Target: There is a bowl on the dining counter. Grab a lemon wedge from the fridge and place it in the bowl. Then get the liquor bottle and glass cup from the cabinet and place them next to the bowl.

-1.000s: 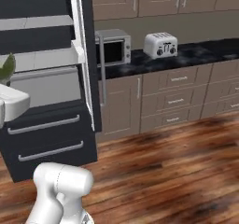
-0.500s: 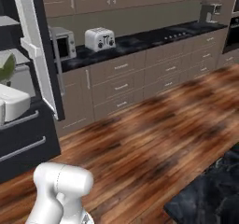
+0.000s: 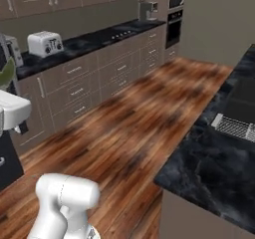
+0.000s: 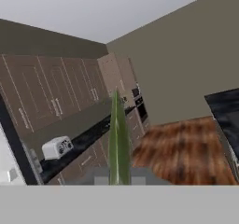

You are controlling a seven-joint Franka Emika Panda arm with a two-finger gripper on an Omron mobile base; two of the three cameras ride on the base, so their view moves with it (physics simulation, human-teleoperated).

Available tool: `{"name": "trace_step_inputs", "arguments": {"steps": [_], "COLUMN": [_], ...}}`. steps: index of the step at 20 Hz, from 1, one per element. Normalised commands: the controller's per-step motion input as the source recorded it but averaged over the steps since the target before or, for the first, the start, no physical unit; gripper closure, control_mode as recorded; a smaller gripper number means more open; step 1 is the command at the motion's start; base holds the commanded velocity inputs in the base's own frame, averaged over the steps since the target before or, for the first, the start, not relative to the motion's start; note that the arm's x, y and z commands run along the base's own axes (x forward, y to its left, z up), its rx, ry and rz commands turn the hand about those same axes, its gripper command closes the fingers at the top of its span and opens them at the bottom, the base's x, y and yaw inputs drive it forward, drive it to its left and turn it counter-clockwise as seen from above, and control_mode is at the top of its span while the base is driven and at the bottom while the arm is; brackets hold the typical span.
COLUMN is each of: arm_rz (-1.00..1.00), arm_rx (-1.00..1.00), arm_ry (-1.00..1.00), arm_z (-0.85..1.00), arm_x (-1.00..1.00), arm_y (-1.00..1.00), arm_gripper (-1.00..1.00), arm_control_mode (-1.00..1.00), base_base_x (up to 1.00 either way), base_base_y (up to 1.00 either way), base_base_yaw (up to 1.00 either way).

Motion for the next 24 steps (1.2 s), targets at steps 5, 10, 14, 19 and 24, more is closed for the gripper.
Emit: {"name": "trace_step_inputs", "arguments": {"steps": [5,10,14,19,24], "arm_rz": [0.00,0.00,0.00,0.00,0.00], "arm_rx": [0.00,0.00,0.00,0.00,0.00], "arm_ry": [0.00,0.00,0.00,0.00,0.00], "arm_z": [0.00,0.00,0.00,0.00,0.00], "arm_x": [0.00,0.00,0.00,0.00,0.00], "arm_y": [0.00,0.00,0.00,0.00,0.00], "arm_gripper": [1.00,1.00,1.00,1.00,1.00], "arm_control_mode": [1.00,1.00,1.00,1.00,1.00], "base_base_x": [-0.21,-0.27,-0.33,-0.38,-0.46], "base_base_y": [-0.02,-0.41,-0.57,-0.59,-0.77], "base_base_yaw": [-0.50,-0.39,-0.33,-0.30,-0.24]}}
